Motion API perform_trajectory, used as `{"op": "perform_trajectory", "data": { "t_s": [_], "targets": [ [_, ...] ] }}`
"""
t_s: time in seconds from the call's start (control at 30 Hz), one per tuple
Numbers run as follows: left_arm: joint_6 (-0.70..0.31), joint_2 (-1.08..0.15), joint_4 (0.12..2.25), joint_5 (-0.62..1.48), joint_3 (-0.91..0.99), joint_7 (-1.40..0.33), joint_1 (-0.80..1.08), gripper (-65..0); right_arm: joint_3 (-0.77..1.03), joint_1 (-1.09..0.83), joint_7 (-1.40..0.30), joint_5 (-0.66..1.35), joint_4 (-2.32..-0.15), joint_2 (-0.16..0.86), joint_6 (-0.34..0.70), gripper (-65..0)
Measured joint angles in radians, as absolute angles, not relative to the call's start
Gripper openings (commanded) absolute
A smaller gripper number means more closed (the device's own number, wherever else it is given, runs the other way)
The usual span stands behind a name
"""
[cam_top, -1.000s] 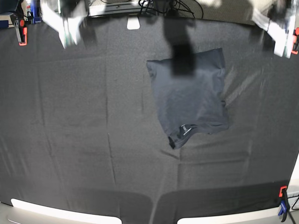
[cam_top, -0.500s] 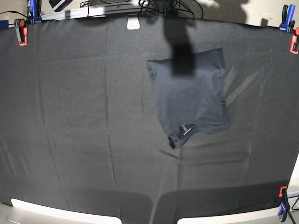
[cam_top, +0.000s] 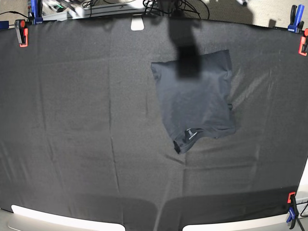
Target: Layout the t-shirt on the table in an organized manner, then fold the t-shirt properly
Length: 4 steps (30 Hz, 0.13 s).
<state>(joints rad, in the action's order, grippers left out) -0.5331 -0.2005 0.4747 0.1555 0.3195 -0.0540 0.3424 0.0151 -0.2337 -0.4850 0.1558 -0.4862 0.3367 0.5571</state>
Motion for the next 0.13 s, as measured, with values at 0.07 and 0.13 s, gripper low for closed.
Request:
{"op": "perform_trajectory", "data": {
  "t_s": [0.07, 0.13],
  "targets": [
    [-0.469, -0.188, 0.474, 0.119, 0.32, -0.056, 0.333, -47.1, -0.008, -0.224, -0.447, 0.157, -0.486, 0.31, 0.557, -47.6],
    [-0.456, -0.178, 0.473, 0.065, 0.32, -0.055, 0.326, -47.1, -0.013, -0.224, -0.435, 0.157, -0.486, 0.284, 0.557, -47.5]
  ]
}}
